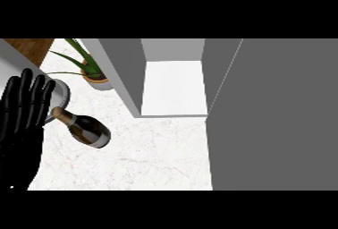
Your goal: Pick up the wine, place it into the cabinet and close the cabinet
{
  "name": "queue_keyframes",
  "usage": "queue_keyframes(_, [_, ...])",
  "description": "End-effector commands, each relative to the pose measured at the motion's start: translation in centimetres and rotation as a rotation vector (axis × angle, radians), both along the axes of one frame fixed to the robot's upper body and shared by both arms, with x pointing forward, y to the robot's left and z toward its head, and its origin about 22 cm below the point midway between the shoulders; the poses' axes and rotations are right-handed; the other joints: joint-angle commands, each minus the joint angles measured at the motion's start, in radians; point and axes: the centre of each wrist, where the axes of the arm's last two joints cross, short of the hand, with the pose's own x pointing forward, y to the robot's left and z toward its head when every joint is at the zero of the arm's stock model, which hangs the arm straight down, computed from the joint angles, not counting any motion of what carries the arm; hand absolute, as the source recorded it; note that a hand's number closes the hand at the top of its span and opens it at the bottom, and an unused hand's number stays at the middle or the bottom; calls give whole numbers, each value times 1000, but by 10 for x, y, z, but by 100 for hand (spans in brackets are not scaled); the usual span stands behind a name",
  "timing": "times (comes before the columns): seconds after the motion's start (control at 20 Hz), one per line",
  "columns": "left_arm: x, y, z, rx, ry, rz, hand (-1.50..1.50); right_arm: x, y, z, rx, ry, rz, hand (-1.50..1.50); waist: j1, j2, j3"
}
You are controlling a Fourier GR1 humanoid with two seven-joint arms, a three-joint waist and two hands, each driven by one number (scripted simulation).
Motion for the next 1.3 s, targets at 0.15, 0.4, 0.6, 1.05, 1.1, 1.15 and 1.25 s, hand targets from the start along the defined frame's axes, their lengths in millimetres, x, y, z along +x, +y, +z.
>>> queue_keyframes(0.15, [35, 17, 4, 23, -11, 388, -150, -24, -11, 6, -25, -36, -9, -150, -12, 7, -8])
queue_keyframes(0.4, [57, 11, -1, -360, 163, 442, -150, -25, -3, -3, -28, 145, 247, -150, -14, 10, -10])
queue_keyframes(0.6, [82, 14, 8, -396, 163, 453, -150, -35, -20, 3, -6, 172, 265, -150, 1, 7, -9])
queue_keyframes(1.05, [109, -16, 4, -385, 162, 480, -150, -54, -18, 27, -15, 177, 253, -150, 9, 6, -9])
queue_keyframes(1.1, [110, -9, 12, -392, 171, 471, -150, -49, -37, 36, -3, 165, 257, -150, 9, 6, -9])
queue_keyframes(1.15, [100, -40, 16, -384, 162, 473, -150, -68, -25, 39, 0, 181, 252, -150, 7, 4, -9])
queue_keyframes(1.25, [101, -18, 2, -368, 174, 464, -150, -59, -20, 37, -5, 185, 256, -150, 11, 5, -9])
